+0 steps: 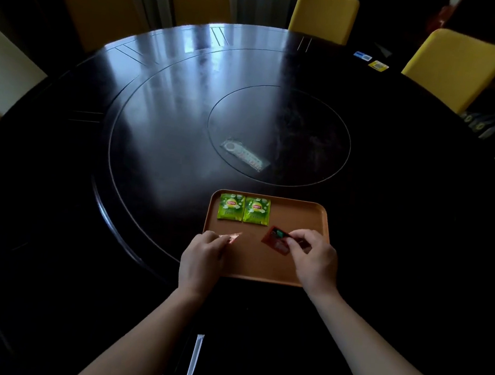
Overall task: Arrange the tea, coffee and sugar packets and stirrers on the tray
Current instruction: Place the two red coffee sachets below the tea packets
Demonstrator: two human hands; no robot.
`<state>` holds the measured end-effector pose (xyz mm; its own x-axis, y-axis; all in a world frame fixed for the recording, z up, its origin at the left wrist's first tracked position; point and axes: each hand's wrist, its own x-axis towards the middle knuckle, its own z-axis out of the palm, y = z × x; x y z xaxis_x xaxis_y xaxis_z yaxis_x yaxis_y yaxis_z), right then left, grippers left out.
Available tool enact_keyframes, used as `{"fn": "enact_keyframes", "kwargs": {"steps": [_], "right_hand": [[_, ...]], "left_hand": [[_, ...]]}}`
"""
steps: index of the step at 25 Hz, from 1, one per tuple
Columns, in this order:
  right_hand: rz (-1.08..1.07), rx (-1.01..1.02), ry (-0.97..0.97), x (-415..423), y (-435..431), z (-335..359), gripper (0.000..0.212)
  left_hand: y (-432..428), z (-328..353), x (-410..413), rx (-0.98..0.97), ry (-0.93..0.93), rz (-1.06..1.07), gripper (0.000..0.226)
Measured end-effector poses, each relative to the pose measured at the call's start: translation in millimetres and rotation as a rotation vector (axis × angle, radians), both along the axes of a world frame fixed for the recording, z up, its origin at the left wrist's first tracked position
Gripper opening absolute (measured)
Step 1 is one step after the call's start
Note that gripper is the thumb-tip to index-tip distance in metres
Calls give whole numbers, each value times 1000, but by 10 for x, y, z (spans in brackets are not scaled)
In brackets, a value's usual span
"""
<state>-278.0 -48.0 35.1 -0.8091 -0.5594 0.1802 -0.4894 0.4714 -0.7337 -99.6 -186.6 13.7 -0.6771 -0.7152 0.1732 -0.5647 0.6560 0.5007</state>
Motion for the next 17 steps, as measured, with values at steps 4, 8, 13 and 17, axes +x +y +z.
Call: {"fn": "enact_keyframes", "kwargs": {"steps": [4,8,13,17], "right_hand": [[174,57,301,6,27,-220,11],[287,157,263,81,147,-421,17],[314,209,189,48,211,-400,25],[278,292,214,-30,115,-343,29]], "left_hand": [[-13,-143,-96,-189,-229,-127,31],[-23,-200,-91,-179,-321,-157,42],[-33,-175,51,-127,-233,-179,33],[-80,-182,96,-112,-212,-273,35]]}}
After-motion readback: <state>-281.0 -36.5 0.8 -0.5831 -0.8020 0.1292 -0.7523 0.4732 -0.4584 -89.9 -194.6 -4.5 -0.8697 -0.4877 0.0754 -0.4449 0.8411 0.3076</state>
